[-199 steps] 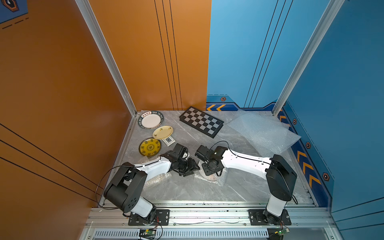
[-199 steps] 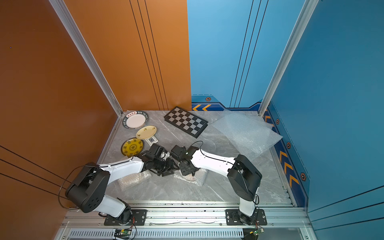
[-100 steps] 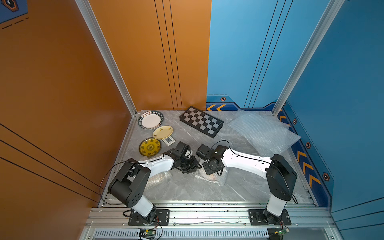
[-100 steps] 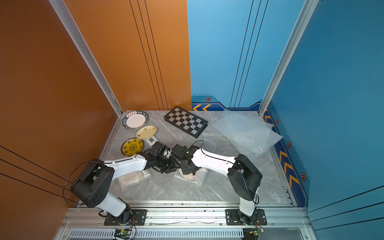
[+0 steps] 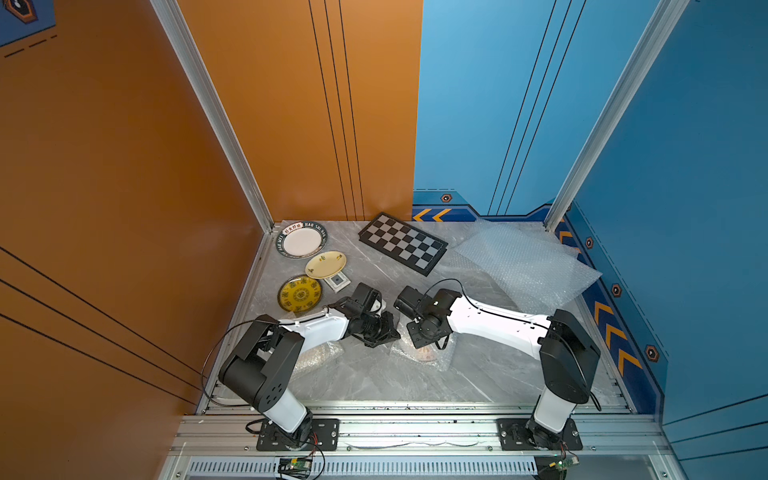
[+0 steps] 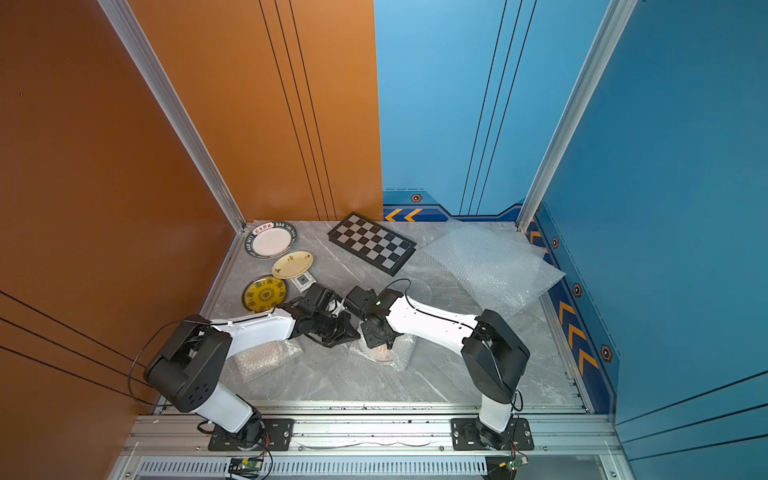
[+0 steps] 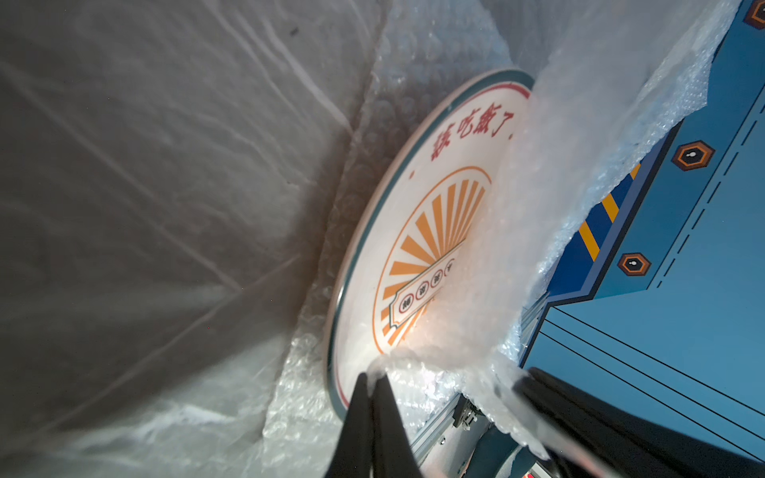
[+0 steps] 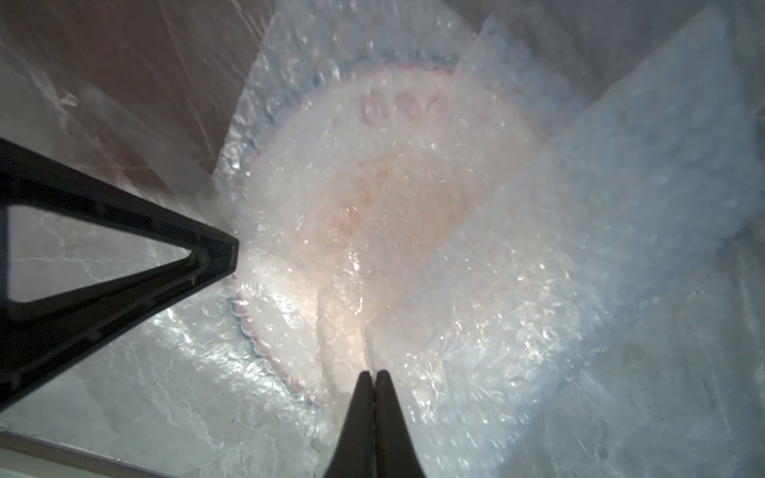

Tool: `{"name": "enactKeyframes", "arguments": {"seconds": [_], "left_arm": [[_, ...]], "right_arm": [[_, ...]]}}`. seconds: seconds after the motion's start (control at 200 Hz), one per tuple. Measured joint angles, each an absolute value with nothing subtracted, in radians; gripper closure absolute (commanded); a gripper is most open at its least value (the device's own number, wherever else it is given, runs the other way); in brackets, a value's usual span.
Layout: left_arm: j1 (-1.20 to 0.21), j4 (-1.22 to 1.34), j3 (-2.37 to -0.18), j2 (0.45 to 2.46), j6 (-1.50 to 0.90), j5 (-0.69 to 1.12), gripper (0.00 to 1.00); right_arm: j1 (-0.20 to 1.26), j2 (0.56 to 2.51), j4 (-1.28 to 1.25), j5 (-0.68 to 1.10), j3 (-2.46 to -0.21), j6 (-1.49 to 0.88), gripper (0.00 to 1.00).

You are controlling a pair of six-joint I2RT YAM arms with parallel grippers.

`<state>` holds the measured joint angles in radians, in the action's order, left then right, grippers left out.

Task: Unpack dinner plates from bubble wrap
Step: Unwrap the bubble wrap at the center of the board.

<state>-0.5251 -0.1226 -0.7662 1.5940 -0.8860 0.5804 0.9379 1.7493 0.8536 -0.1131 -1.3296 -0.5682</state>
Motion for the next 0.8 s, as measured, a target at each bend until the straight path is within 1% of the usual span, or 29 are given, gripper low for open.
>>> {"name": "enactKeyframes", "arguments": {"seconds": [0.255, 0.621, 0.641, 0.691, 0.741, 0.776, 0.801], "left_arm": [[-0.525, -0.13, -0.767, 1.594, -0.878, 0.577, 1.0], [-0.525, -0.152, -0.769, 1.594, -0.868, 0.568, 1.0], [-0.525, -0.152, -0.769, 1.594, -0.868, 0.567, 1.0], [-0.525, -0.153, -0.769, 1.593, -0.868, 0.566, 1.0], [-0.525, -0.153, -0.769, 1.593, -0.868, 0.566, 1.0], [-0.525, -0.154, -0.769, 1.593, -0.868, 0.566, 1.0], [-0.525, -0.153, -0.769, 1.593, -0.868, 0.566, 1.0]], "right_arm": [[0.873, 1.586, 0.849, -0.129, -1.256, -0.609, 1.0], [0.727, 1.365, 0.783, -0.105, -1.019, -0.722, 1.0], [0.722, 1.353, 0.779, -0.105, -1.008, -0.727, 0.97], [0.71, 1.304, 0.773, -0.102, -0.964, -0.744, 0.86], [0.688, 1.246, 0.765, -0.087, -0.91, -0.759, 0.72], [0.671, 1.204, 0.765, -0.08, -0.874, -0.775, 0.67], [0.657, 1.167, 0.765, -0.074, -0.841, -0.796, 0.64]]}}
